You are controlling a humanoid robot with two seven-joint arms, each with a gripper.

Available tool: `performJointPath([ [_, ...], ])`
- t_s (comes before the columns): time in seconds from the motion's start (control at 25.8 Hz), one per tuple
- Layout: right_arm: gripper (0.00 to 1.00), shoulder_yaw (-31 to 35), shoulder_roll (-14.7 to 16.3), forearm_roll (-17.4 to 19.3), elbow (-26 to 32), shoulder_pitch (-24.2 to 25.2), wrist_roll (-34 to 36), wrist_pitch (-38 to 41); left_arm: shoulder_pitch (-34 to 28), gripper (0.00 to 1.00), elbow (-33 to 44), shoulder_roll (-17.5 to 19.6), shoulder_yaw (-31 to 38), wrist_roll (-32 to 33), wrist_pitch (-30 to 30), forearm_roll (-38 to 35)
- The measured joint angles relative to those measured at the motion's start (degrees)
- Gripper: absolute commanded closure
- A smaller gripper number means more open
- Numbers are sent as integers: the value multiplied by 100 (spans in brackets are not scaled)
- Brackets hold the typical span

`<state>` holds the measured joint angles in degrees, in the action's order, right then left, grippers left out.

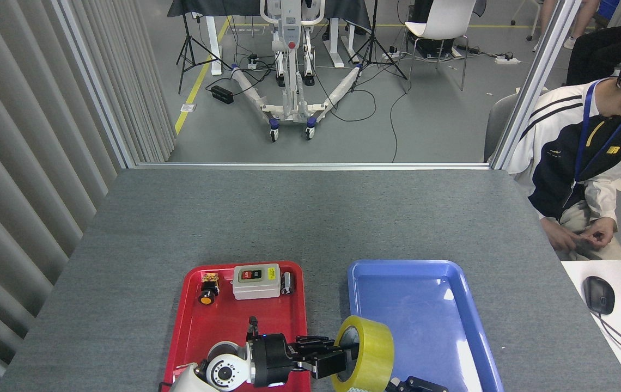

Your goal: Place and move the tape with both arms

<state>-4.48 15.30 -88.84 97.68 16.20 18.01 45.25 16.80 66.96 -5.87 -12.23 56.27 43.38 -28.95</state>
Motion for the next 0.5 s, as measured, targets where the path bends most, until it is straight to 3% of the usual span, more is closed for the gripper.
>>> performJointPath([
  [0.19, 100, 16, 13, -9, -6, -12, -30, 3, -10, 7, 14, -3, -5, -17, -107, -3],
  [0.23, 100, 26, 13, -10, -9, -13, -71, 3, -11, 0, 21, -2, 4, 16, -104, 3],
  [0.5, 100, 48, 37, -12, -21, -20, -113, -43, -80, 0, 178, 42, 113, 72, 155, 112],
])
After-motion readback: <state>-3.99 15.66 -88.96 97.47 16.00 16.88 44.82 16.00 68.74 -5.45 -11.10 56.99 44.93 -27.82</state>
